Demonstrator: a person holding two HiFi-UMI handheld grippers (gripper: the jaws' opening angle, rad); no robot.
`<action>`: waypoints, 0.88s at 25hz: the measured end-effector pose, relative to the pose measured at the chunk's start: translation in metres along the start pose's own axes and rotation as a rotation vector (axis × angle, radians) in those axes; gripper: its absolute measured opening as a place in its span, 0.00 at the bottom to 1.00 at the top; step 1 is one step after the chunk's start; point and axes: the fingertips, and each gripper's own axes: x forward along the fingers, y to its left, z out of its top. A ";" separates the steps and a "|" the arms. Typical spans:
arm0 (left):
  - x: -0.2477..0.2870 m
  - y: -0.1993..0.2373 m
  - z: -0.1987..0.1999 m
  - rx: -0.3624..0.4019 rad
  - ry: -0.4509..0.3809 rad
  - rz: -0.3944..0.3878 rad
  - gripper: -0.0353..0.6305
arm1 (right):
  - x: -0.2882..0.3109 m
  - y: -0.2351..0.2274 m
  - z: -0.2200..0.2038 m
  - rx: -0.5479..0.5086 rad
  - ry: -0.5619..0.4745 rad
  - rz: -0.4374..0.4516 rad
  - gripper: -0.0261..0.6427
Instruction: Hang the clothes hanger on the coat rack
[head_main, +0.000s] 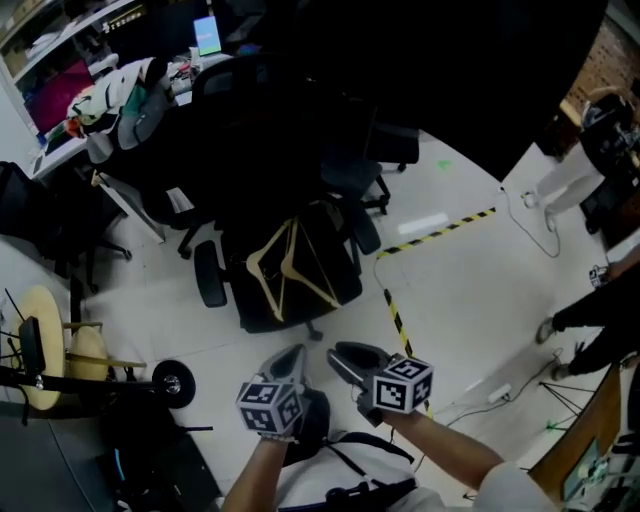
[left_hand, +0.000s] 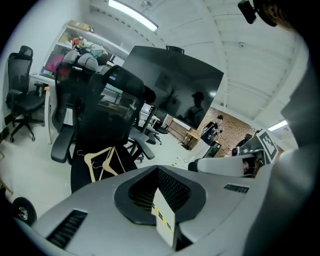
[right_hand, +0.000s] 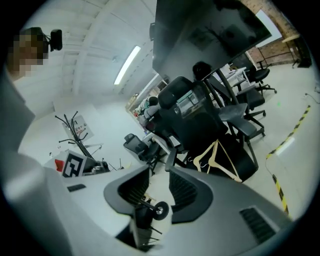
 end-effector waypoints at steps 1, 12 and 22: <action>0.007 0.009 0.004 -0.005 0.008 0.003 0.04 | 0.010 -0.006 0.006 -0.007 0.009 -0.017 0.25; 0.077 0.086 0.008 -0.087 0.096 0.027 0.04 | 0.107 -0.091 0.023 -0.087 0.122 -0.173 0.33; 0.166 0.151 -0.017 -0.141 0.133 0.115 0.04 | 0.208 -0.215 -0.008 -0.193 0.297 -0.277 0.36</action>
